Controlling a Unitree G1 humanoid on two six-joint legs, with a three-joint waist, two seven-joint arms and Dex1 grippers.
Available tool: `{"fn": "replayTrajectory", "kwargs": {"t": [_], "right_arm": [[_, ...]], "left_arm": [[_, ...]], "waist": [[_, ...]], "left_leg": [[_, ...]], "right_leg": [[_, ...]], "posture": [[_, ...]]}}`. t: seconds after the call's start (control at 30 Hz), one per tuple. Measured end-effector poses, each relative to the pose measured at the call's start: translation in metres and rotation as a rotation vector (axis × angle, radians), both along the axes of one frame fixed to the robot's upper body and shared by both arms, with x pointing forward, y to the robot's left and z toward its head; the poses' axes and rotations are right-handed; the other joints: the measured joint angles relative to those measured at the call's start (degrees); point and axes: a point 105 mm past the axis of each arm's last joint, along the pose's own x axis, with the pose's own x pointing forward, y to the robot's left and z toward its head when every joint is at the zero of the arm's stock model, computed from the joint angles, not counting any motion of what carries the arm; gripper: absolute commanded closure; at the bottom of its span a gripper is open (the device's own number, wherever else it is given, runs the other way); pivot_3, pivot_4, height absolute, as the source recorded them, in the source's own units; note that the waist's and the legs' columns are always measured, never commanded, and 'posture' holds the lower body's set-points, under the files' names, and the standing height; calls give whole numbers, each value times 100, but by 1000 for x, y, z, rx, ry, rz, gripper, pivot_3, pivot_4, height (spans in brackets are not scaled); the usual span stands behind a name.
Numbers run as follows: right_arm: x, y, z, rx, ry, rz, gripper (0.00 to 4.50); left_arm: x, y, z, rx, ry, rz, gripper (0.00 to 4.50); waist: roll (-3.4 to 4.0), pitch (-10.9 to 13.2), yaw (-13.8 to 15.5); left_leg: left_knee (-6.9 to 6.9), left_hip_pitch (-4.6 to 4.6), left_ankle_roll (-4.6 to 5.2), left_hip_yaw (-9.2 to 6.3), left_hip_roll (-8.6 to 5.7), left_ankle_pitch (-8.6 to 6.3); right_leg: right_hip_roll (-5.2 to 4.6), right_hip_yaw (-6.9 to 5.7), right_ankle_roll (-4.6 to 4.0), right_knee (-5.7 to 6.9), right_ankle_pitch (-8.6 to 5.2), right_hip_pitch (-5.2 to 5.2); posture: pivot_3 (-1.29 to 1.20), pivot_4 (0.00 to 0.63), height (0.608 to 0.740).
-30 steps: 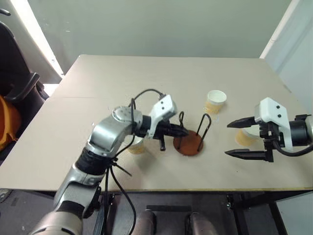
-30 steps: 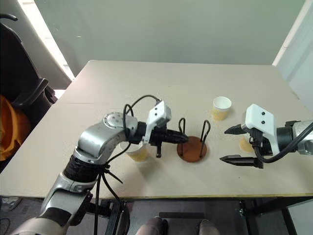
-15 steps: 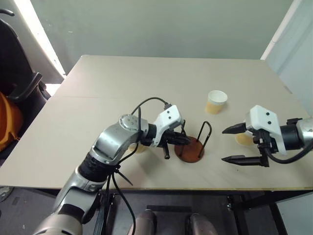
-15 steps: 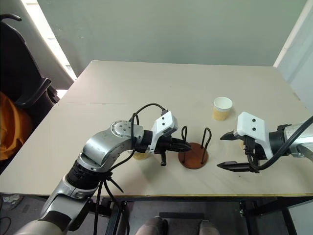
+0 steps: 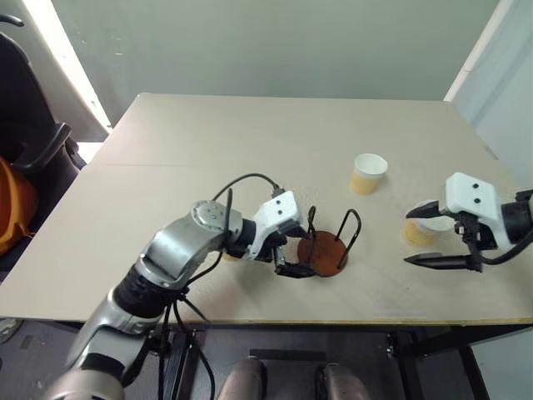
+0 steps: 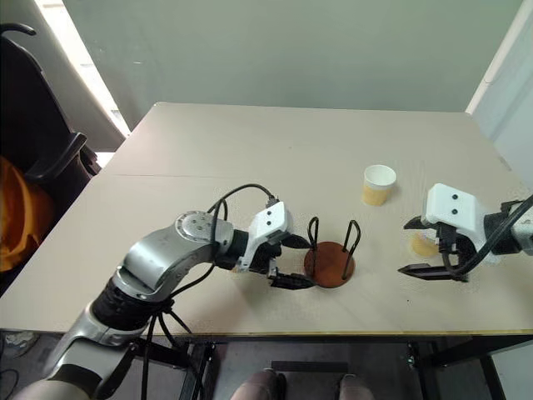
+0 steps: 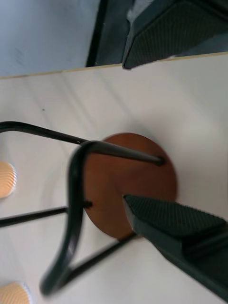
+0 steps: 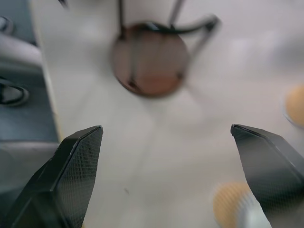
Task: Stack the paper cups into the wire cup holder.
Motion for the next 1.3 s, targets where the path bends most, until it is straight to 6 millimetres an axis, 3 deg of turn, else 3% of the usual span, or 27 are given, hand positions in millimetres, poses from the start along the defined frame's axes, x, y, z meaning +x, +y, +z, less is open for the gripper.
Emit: {"fn": "replayTrajectory", "kwargs": {"t": [0.2, 0.27, 0.43, 0.53, 0.6, 0.7, 1.0, 1.07, 1.2, 1.3], "right_arm": [[19, -32, -3, -102, -22, -87, 0], [25, -37, -3, -127, -36, -96, 0], [39, -39, -17, -141, -11, -88, 0], [42, -39, -28, -161, 19, -75, 0], [46, -40, -33, -179, 28, -72, 0], [50, -40, -43, -187, 51, -67, 633], [57, -38, -53, -195, 65, -60, 3891], [57, -38, -53, -204, 66, -49, 4448], [52, -35, -45, -203, 85, 2, 4448], [51, -19, -7, -149, 25, 89, 4448]], "left_arm": [[2, 31, 28, -24, -83, 22, 25], [6, 41, 41, -36, -153, 39, 25], [23, 72, 84, -76, -275, 147, 25], [24, 75, 114, -138, -333, 158, 25], [13, 69, 130, -188, -338, 94, 25], [-3, 60, 137, -212, -327, 7, 0], [-6, 72, 123, -136, -317, 22, 0], [-8, 75, 120, -114, -325, 19, 0], [-7, 79, 118, -96, -332, 28, 0], [-6, 86, 119, -66, -356, 51, 0]], "waist": [[2, -1, -15], [1, 0, -20], [2, 0, -28], [2, 0, -19], [3, 0, -26], [5, 0, -39], [6, 1, -74], [6, 1, -78], [7, 1, -79], [13, 4, -108]], "left_leg": [[-4, 2, 8, -2, 1, -5], [-4, 2, 59, -4, 3, -35], [-4, 2, 62, -7, 5, -36], [-3, -2, 66, -8, 3, -38], [-4, -3, 63, -6, 3, -38], [-7, 0, 57, -4, 6, -38], [-11, 0, 62, -5, 10, -42], [-12, 1, 63, -5, 11, -48], [-13, 0, 59, -7, 11, -49], [-20, -1, 53, -5, 10, -51]], "right_leg": [[0, -1, -5, 3, 3, -4], [1, -2, -11, 4, 6, -6], [1, -8, -20, 5, 11, -6], [-1, -10, -26, -1, 14, -6], [-3, -10, -28, -6, 15, -6], [-3, -11, -31, -3, 13, -8], [-2, -15, -43, 0, 10, -12], [-2, -15, -50, 0, 9, -13], [-1, -19, -90, 4, -13, -14], [-1, -17, -107, 6, -23, -22]], "posture": [[0, 150, 740], [0, 150, 740], [0, 150, 740], [0, 150, 740], [0, 150, 740], [0, 150, 740], [0, 150, 740], [0, 150, 740], [0, 150, 740], [0, 150, 740]]}}
